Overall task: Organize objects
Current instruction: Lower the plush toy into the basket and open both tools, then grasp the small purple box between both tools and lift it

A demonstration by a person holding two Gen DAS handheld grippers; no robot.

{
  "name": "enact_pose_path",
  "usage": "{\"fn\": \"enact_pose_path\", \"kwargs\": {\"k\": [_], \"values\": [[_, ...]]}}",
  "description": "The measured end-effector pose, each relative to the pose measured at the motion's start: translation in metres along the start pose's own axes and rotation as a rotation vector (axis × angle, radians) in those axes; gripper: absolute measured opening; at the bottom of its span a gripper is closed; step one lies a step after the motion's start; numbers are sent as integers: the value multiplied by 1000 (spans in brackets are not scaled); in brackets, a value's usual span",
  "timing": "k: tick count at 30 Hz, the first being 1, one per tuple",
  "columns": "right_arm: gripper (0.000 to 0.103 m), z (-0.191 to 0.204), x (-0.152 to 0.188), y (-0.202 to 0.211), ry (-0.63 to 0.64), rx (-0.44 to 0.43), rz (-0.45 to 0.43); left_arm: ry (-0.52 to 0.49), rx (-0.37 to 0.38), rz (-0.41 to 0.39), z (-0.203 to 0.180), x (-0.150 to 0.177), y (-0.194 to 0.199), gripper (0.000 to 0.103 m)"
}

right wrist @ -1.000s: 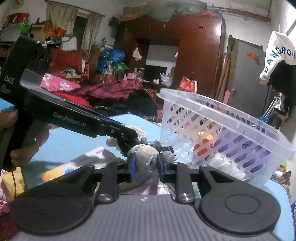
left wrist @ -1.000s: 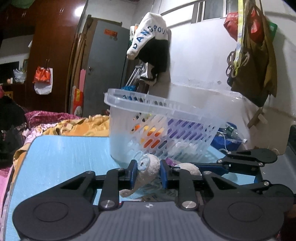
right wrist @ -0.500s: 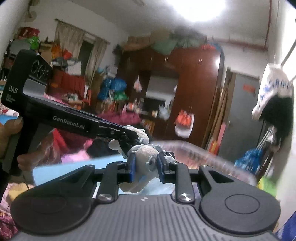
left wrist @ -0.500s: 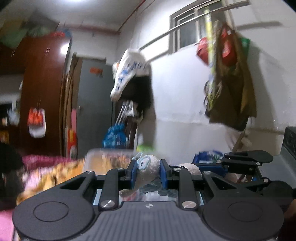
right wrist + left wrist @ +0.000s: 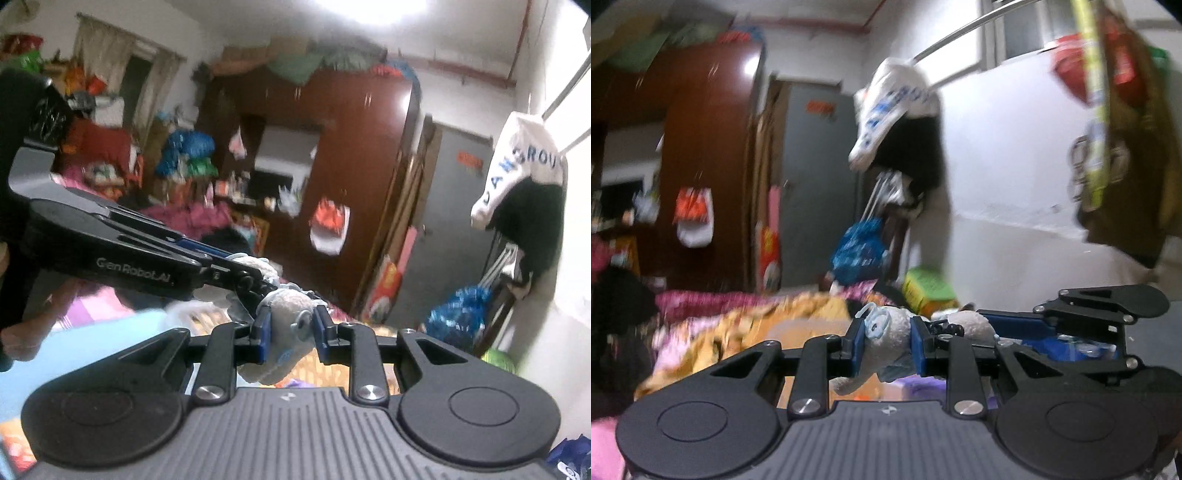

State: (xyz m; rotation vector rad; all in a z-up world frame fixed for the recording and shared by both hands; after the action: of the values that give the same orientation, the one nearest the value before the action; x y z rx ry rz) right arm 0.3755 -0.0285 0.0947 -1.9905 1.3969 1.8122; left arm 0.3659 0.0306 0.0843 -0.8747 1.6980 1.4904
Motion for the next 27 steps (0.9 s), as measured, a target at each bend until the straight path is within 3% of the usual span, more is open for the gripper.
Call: {"fn": "enact_pose_path", "kwargs": {"k": [5,7,8,9,10,11,12,15,19,22,27], "values": [[27,8,8,-47,16,43,85,79,-21,65,24,13,-37,30],[30,12,10,-58,34,54,113,86,-49,84,30,20,-44,34],[39,13,12,-61,34,59,118,73,-72,90,31,19,-46,44],[57,14,14,-59,29,69,120,57,-105,86,34,22,-42,59],[70,12,15,-56,16,95,114,45,-141,63,36,24,-34,68],[95,8,20,-41,2,110,92,43,-152,39,37,24,-24,84],[103,5,22,-27,-19,118,57,47,-143,19,38,26,-13,87],[103,-5,35,15,-138,51,-11,81,-103,-5,40,36,27,87],[103,-10,80,47,-314,-17,37,58,-127,-20,35,80,76,89],[103,-2,122,61,-353,-65,51,21,-152,-21,34,121,100,89],[103,8,160,67,-483,-217,59,22,-137,5,43,166,116,89]]}}
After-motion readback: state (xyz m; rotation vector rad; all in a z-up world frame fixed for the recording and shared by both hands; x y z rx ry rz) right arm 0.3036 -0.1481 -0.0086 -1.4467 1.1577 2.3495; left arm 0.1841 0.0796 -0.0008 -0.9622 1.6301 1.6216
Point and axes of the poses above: each gripper's, at about its wrist camera, not at the fingertips, and y roughly against the way its jaws point, z to its left, x to its underside, the point moved 8 cm from there along -y, roughly the way its jaws point, and after that the axes turned 15 degrees about z, right-handed, at the moved point
